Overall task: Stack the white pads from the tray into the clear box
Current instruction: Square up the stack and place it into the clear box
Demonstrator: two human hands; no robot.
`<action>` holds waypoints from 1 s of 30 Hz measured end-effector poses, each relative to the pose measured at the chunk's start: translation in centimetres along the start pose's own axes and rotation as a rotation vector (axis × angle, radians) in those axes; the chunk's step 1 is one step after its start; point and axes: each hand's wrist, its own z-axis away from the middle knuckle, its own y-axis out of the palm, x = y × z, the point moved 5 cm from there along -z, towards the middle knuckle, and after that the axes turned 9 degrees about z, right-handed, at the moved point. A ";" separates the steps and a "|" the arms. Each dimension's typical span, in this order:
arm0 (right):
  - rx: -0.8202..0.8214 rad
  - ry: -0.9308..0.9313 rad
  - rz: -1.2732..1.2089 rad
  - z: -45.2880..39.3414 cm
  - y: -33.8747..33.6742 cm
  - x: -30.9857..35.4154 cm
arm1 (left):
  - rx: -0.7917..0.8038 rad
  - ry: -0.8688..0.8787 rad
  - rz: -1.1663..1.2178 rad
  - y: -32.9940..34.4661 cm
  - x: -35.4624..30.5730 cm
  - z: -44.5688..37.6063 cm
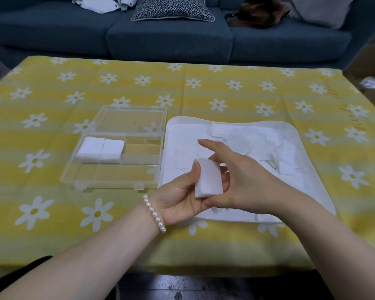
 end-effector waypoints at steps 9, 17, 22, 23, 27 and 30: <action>0.033 -0.026 0.115 -0.2 0.9 0.5 | -0.066 -0.039 -0.006 -0.1 -0.5 0.2; -0.407 0.331 -0.043 -1.6 -4.3 -6.7 | -0.508 0.162 -0.038 -2.3 -2.7 0.6; -0.394 0.631 0.050 -3.1 -3.7 -12.3 | -0.570 0.215 -0.051 -2.3 -4.1 1.2; -0.375 0.634 0.052 -3.4 -3.3 -12.4 | -0.567 0.232 -0.047 -2.2 -4.6 1.4; -0.421 0.500 0.187 -4.5 -1.7 -10.1 | -0.597 0.347 -0.065 -1.9 -7.3 2.4; -0.475 0.318 0.290 -5.4 0.1 -7.2 | -0.618 0.420 -0.070 -1.6 -8.7 3.0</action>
